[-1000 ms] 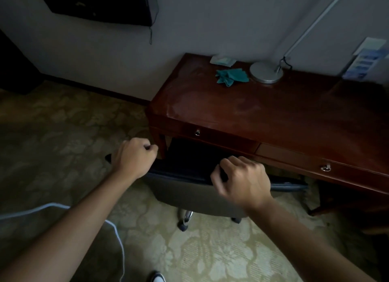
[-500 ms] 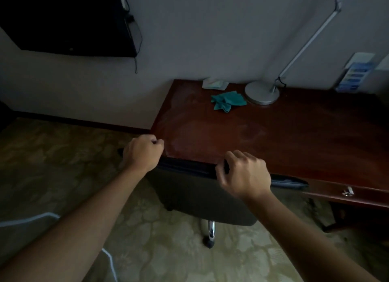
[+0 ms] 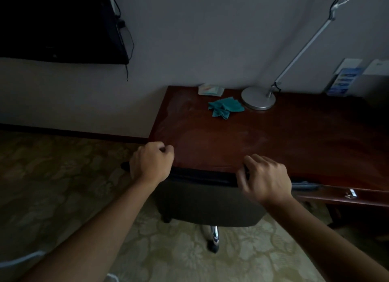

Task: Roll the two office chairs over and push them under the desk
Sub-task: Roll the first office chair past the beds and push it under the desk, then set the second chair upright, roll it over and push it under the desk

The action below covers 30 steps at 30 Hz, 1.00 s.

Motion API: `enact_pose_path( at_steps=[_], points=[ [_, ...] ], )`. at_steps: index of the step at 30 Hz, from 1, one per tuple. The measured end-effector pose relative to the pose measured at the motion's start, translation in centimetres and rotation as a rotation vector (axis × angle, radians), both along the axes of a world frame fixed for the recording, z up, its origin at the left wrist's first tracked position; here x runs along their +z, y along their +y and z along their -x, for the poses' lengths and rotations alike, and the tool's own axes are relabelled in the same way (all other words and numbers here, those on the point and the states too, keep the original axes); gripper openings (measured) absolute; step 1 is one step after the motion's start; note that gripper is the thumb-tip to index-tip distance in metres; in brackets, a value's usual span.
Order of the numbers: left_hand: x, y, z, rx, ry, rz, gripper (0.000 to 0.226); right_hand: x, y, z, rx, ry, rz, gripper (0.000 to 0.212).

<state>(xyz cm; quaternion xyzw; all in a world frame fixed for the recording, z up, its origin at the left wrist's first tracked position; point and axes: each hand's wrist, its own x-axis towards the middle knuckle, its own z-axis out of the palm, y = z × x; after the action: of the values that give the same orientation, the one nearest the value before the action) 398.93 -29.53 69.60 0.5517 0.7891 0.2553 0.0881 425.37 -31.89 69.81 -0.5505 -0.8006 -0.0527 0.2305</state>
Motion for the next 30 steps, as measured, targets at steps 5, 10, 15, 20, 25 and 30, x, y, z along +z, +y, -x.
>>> enact_pose_path(
  at_steps=[5,10,15,20,25,30],
  points=[
    [-0.3,0.1,0.2,-0.003,0.004,-0.025,0.046,-0.1,0.1,0.0,-0.005,0.000,-0.004,0.025],
    [-0.4,0.0,0.1,0.020,0.012,-0.042,0.045,-0.4,0.1,-0.1,-0.013,0.029,-0.002,0.023],
    [0.8,-2.4,-2.6,-0.038,0.204,0.130,0.034,-0.3,-0.5,-0.3,0.065,0.139,0.096,0.023],
    [3.4,-5.4,-13.9,-0.363,0.260,0.105,0.018,1.2,-4.1,-3.9,-0.061,0.560,0.161,0.024],
    [5.6,-6.3,-28.4,-0.637,0.160,0.025,0.020,2.5,-10.7,-16.5,-0.351,0.646,0.103,0.027],
    [7.1,-9.2,-43.9,-0.963,-0.011,0.047,0.022,5.5,-16.9,-30.1,-0.707,0.798,0.019,0.032]
  ],
)
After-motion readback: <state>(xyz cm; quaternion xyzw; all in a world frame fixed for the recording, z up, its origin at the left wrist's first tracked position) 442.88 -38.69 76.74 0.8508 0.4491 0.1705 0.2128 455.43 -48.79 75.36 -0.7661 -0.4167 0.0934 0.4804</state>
